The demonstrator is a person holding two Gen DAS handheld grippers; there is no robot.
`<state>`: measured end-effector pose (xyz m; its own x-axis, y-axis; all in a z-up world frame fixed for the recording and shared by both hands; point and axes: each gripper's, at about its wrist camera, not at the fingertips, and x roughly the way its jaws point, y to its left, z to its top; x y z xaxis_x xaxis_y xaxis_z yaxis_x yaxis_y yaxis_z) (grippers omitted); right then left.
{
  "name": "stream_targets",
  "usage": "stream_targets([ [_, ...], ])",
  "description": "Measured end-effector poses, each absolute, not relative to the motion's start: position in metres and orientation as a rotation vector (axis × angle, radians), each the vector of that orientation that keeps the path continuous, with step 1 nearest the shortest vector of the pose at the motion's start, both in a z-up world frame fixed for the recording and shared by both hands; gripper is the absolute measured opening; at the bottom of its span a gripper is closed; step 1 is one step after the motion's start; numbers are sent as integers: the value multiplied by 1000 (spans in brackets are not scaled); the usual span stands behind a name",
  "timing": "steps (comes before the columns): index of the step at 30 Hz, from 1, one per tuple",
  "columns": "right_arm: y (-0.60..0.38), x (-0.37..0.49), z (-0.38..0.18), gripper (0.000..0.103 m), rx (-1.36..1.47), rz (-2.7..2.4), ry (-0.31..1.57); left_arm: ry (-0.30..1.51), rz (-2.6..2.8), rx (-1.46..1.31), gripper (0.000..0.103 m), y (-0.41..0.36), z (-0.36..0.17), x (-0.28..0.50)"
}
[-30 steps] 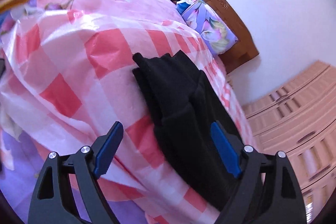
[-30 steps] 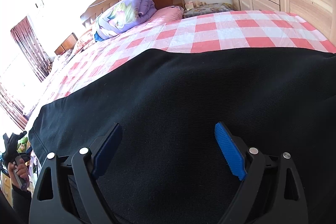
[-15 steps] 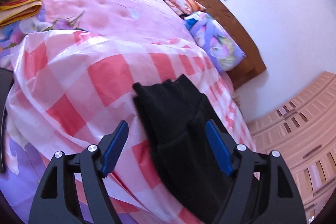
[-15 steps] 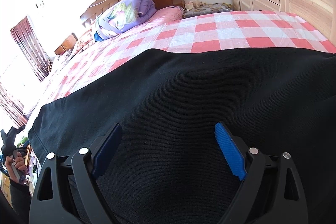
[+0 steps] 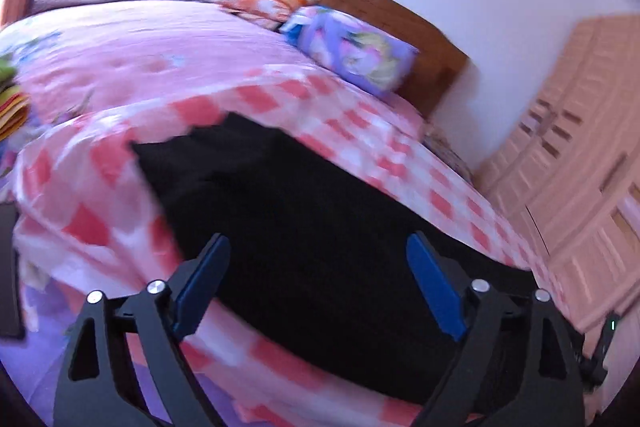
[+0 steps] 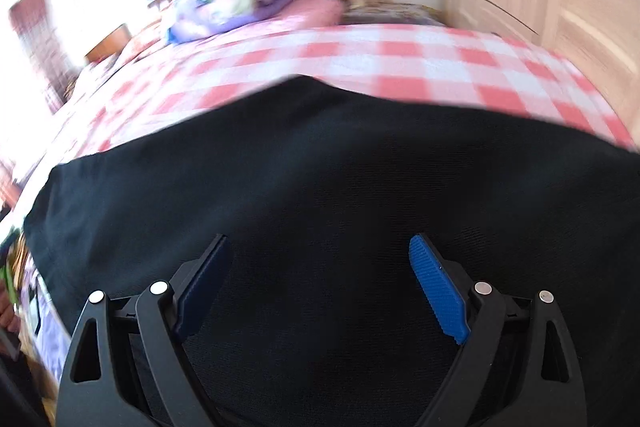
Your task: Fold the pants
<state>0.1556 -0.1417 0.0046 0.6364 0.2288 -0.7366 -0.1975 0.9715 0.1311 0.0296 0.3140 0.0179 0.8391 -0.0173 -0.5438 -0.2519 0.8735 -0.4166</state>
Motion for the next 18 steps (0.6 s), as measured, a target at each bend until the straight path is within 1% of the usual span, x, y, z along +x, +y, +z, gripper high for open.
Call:
stream_targets([
  [2,-114,168,19,88,-93,256,819,620,21,-370,101,259,29,66],
  [5,-89,192,26,88,-231,279,853,762,-91,-196,101,176,27,131],
  [7,-94,198,24,88,-210,274,904,815,-171,-161,101,137,22,163],
  [9,-114,189,24,88,-161,280,892,894,-267,-124,101,100,14,190],
  [11,-137,179,13,88,-142,236,921,934,-328,-35,101,64,6,206],
  [14,-167,171,-17,88,-168,145,1035,970,-364,106,101,28,-12,222],
  [15,-176,166,-19,92,-126,173,1027,982,-352,147,101,22,-19,227],
  [16,-187,158,-19,92,-109,193,1025,995,-323,200,102,18,-29,235],
  [18,-195,147,-17,92,-133,210,1019,932,-319,247,102,16,-34,238],
])
